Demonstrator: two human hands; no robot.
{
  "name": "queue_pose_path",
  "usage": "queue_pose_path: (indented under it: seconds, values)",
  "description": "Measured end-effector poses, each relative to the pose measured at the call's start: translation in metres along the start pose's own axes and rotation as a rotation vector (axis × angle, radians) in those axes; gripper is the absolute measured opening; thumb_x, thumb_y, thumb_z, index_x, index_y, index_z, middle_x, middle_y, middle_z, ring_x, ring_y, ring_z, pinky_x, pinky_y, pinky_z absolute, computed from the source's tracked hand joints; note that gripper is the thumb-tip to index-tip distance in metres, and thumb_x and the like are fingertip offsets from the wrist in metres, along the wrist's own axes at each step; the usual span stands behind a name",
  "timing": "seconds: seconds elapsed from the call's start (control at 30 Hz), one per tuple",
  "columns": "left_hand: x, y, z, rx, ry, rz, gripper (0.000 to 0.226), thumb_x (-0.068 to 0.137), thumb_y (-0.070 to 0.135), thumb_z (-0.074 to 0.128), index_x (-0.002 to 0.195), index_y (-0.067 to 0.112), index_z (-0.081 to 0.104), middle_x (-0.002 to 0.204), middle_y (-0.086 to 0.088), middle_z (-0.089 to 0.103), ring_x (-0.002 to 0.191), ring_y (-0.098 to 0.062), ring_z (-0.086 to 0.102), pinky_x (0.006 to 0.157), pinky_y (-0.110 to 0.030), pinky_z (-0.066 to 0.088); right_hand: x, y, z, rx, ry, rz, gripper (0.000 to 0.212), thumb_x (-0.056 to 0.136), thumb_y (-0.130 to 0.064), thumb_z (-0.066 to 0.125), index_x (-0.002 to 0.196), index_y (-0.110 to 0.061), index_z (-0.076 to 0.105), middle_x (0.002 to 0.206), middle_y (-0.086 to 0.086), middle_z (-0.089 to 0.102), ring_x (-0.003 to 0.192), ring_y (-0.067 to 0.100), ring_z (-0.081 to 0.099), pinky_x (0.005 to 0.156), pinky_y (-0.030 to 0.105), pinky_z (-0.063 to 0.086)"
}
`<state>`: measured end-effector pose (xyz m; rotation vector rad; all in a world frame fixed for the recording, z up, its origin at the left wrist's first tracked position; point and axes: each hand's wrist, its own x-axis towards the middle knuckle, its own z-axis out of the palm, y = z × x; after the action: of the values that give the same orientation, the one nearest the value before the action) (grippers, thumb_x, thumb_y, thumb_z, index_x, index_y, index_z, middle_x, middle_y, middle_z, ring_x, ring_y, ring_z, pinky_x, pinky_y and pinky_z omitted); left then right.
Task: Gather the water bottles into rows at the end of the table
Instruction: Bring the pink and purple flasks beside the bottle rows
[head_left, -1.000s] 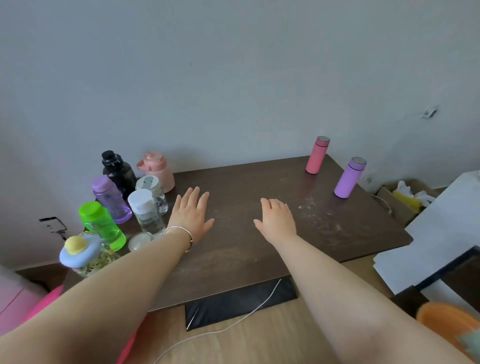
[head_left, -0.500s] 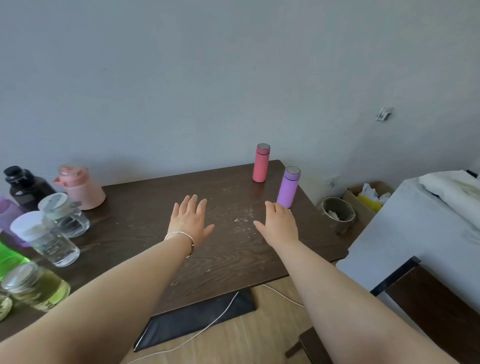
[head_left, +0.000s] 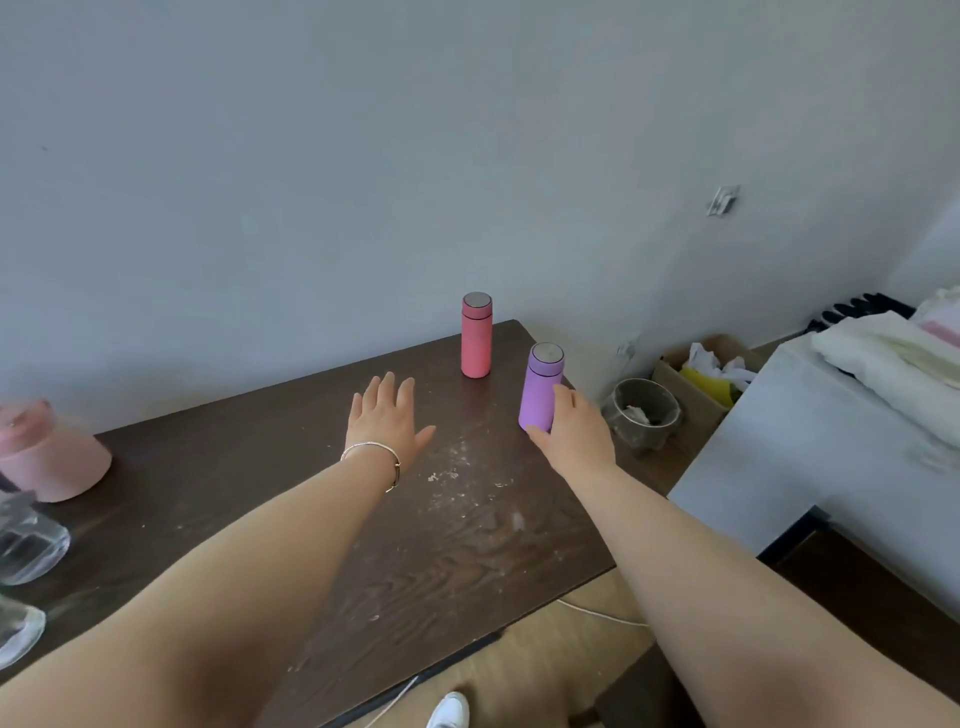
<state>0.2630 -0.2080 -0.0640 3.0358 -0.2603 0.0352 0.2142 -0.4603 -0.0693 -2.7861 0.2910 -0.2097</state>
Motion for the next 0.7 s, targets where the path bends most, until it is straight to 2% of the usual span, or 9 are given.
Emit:
queue_pose_path:
  seconds: [0.27,0.5,0.57,0.63,0.7]
  values:
    - [0.106,0.011,0.021,-0.110,-0.045,0.035,0.079,0.091,0.051,0.051,0.152,0.016,0.014,0.160,-0.011,0.013,0.149,-0.029,0.009,0.120,-0.045,0.013,0.070,0.015,0.022,0.168,-0.014,0.259,0.085,0.084,-0.043,0.071,0.149,-0.011,0.026,0.145,0.014,0.043,0.132,0.033,0.043,0.102,0.043,0.043]
    - [0.190,0.022,0.037,-0.319,-0.095,0.024,0.085,0.086,0.053,0.058,0.150,0.013,0.019,0.153,-0.011,0.027,0.138,-0.032,0.031,0.108,-0.047,0.036,0.107,0.019,0.046,0.332,0.004,0.370,0.096,0.079,-0.038,0.079,0.152,-0.014,0.021,0.154,0.010,0.037,0.139,0.027,0.040,0.109,0.039,0.040]
    - [0.210,0.028,0.040,-0.389,-0.124,0.014,0.086,0.086,0.051,0.061,0.150,0.013,0.018,0.154,-0.011,0.027,0.138,-0.033,0.031,0.105,-0.047,0.038,0.116,0.018,0.048,0.436,0.014,0.392,0.094,0.076,-0.034,0.082,0.149,-0.015,0.027,0.150,0.006,0.043,0.136,0.025,0.045,0.106,0.034,0.042]
    - [0.228,0.033,0.046,-0.464,-0.146,0.003,0.087,0.085,0.048,0.063,0.151,0.013,0.018,0.153,-0.011,0.028,0.137,-0.032,0.033,0.104,-0.048,0.039,0.122,0.016,0.050,0.506,0.032,0.385,0.085,0.074,-0.029,0.084,0.143,-0.016,0.035,0.140,0.003,0.050,0.129,0.022,0.051,0.095,0.025,0.042]
    - [0.243,0.038,0.053,-0.541,-0.172,-0.012,0.088,0.084,0.047,0.063,0.151,0.013,0.017,0.153,-0.011,0.028,0.136,-0.032,0.035,0.104,-0.048,0.039,0.126,0.016,0.054,0.537,0.041,0.381,0.080,0.074,-0.026,0.084,0.139,-0.016,0.039,0.134,0.001,0.054,0.123,0.020,0.053,0.089,0.022,0.042]
